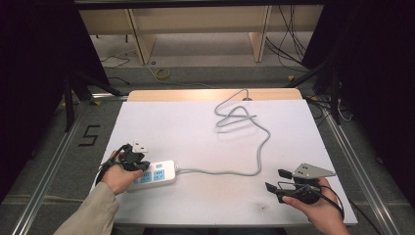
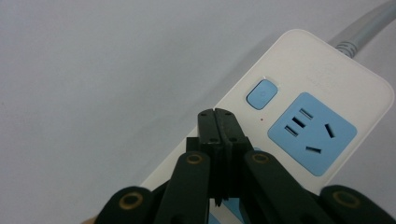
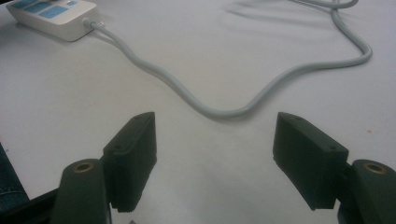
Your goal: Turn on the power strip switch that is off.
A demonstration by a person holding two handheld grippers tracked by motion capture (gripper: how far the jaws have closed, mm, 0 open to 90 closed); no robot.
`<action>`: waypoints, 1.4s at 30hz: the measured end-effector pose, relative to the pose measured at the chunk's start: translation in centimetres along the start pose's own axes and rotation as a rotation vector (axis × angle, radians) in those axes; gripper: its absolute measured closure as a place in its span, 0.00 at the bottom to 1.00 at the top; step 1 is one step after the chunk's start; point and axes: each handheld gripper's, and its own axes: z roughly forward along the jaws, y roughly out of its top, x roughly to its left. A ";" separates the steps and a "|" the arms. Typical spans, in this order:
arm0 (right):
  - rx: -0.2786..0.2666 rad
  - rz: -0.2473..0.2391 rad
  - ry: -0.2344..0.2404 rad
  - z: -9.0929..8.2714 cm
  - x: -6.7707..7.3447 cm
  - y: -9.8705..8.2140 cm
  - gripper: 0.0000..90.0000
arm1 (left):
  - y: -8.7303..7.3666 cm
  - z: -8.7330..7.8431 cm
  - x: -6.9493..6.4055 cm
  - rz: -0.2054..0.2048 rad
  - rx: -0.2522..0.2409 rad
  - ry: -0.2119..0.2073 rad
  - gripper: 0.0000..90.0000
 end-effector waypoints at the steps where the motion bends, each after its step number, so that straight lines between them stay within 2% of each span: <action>1: 0.000 0.000 0.000 0.0 0.0 0.0 0.34 | 0.0 0.0 0.0 0.003 0.003 0.000 1.00; 5: 0.001 0.000 0.000 0.0 0.0 0.0 0.34 | 0.2 0.0 0.0 0.009 0.020 -0.006 1.00; 6: 0.000 0.000 0.001 0.0 0.0 0.0 0.34 | 0.2 0.0 0.1 0.005 0.022 -0.013 1.00; 7: 0.000 0.000 0.001 0.0 0.0 0.0 0.34 | 0.3 0.0 0.0 -0.005 0.023 -0.043 1.00; 8: 0.000 0.000 0.001 0.0 0.0 0.0 0.34 | 0.3 0.1 -0.1 -0.003 0.018 -0.047 1.00; 11: -0.001 -0.001 0.001 0.0 0.0 0.0 0.34 | 0.6 0.2 -0.4 0.025 0.027 -0.023 1.00; 14: -0.001 -0.001 0.000 0.0 0.0 0.0 0.34 | 0.5 0.2 -0.1 -0.004 0.022 -0.040 1.00; 17: -0.001 -0.001 0.001 0.0 0.0 0.0 0.34 | 0.5 0.2 0.0 -0.019 0.011 -0.038 1.00; 28: 0.000 0.000 0.002 0.0 0.0 0.0 0.34 | 0.5 0.0 0.4 -0.024 0.007 -0.019 1.00; 35: 0.000 0.000 0.003 0.0 0.0 0.0 0.34 | 0.6 -0.1 0.2 0.004 0.032 -0.007 1.00; 39: 0.000 0.001 0.001 0.0 0.0 0.0 0.34 | 0.6 -0.1 0.3 -0.004 0.033 -0.013 1.00; 42: 0.001 0.001 0.001 0.0 0.0 0.0 0.34 | 0.7 0.0 0.2 0.008 0.043 -0.009 1.00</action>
